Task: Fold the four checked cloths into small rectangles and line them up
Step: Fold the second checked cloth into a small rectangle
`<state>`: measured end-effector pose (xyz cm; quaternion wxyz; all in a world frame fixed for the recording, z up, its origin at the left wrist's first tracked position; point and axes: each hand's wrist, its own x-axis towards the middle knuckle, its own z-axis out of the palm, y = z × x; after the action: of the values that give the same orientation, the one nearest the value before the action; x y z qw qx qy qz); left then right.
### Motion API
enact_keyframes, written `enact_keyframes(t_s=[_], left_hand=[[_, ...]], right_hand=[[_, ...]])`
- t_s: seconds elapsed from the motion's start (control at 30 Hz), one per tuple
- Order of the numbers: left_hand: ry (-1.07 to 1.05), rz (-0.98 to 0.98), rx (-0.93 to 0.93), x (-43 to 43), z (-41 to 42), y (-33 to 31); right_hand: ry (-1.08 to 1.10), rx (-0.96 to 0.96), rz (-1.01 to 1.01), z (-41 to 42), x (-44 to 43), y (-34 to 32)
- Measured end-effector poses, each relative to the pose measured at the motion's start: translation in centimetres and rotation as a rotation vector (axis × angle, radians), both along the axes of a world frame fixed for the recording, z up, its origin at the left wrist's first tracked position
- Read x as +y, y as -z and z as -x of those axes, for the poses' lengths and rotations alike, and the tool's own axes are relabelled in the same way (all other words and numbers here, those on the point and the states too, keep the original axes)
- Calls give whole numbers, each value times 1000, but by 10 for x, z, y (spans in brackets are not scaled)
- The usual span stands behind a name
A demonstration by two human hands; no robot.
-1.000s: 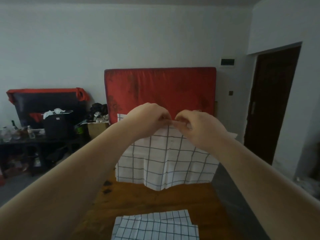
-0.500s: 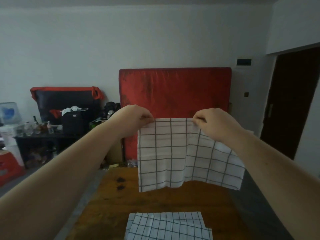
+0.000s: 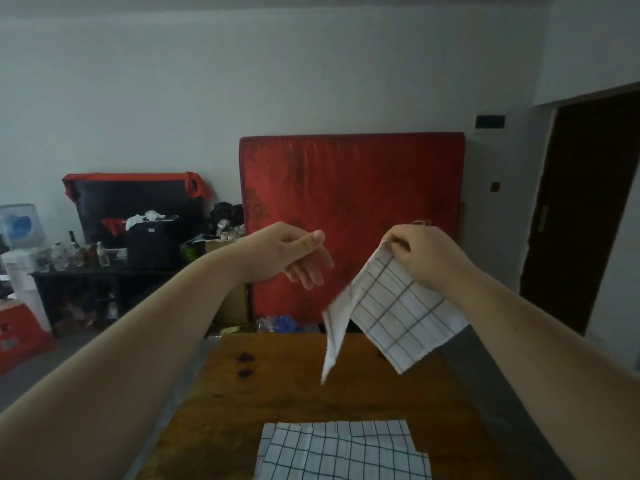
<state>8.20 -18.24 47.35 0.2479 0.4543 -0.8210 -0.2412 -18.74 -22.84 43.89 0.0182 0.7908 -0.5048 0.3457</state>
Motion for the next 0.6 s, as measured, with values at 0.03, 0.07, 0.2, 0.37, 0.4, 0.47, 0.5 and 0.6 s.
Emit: enact_keyframes(t_s=[0.03,0.07,0.2,0.37,0.4,0.47,0.5,0.6], left_hand=[[-24,34,-8,-5,3,3],[-60,92,-29,-11,5,7],[-115,263,-102,-26,19,20],[-114,301,-134,-34,49,25],[-113,292,-114,-34,53,26],[-116,299,-82,-35,60,28],[-115,309,-66,-35,63,30],[-109,314,14,-34,71,35]], right_hand=[[-14,-17,4,0,3,2],[-29,-36,16,0,5,5],[-126,-190,4,1,12,14],[-184,-360,-36,3,15,20],[-183,-390,-48,5,14,22],[-185,-447,-86,9,16,26],[-187,-471,-103,11,16,28],[-199,-539,-149,15,18,31]])
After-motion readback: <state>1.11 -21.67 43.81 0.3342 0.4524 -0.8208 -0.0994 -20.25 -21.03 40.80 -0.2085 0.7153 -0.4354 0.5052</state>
